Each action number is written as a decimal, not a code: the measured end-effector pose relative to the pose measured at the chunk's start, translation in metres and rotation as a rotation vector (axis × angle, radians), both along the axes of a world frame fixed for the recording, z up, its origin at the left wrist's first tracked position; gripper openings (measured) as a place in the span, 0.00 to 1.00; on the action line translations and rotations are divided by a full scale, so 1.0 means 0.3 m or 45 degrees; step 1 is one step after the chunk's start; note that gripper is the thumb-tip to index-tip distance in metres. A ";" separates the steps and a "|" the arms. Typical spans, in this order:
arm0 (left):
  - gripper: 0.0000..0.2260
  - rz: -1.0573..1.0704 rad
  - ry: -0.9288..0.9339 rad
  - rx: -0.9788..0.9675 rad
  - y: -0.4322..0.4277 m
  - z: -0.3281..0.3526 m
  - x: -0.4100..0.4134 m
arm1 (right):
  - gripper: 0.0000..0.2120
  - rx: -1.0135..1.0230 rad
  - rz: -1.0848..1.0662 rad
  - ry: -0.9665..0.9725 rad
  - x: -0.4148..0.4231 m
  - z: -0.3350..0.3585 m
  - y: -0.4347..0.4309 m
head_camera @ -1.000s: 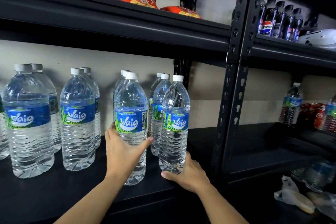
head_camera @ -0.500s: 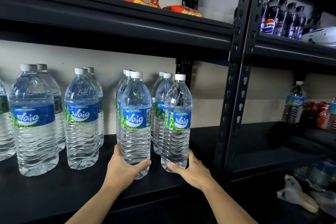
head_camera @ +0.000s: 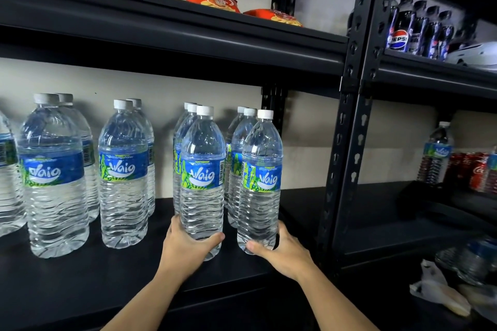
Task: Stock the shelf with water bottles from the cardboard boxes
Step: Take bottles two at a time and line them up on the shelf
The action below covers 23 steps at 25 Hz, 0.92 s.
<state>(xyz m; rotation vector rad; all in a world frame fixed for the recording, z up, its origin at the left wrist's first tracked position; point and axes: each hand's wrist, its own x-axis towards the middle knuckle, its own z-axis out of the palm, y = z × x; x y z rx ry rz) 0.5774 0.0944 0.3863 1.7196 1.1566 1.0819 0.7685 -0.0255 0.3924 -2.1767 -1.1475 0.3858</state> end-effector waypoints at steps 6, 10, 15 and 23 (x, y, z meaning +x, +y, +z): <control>0.32 -0.011 -0.014 -0.077 -0.024 0.022 -0.003 | 0.45 -0.057 0.042 -0.012 0.010 0.012 0.001; 0.32 -0.010 -0.013 -0.089 -0.027 0.023 -0.005 | 0.46 -0.065 0.028 -0.076 0.021 -0.013 0.018; 0.40 -0.037 0.076 -0.144 -0.026 0.019 -0.015 | 0.47 -0.102 0.052 -0.125 0.025 -0.018 0.009; 0.44 0.214 1.027 0.103 -0.215 -0.039 -0.031 | 0.43 -0.167 0.093 -0.463 -0.085 -0.096 -0.204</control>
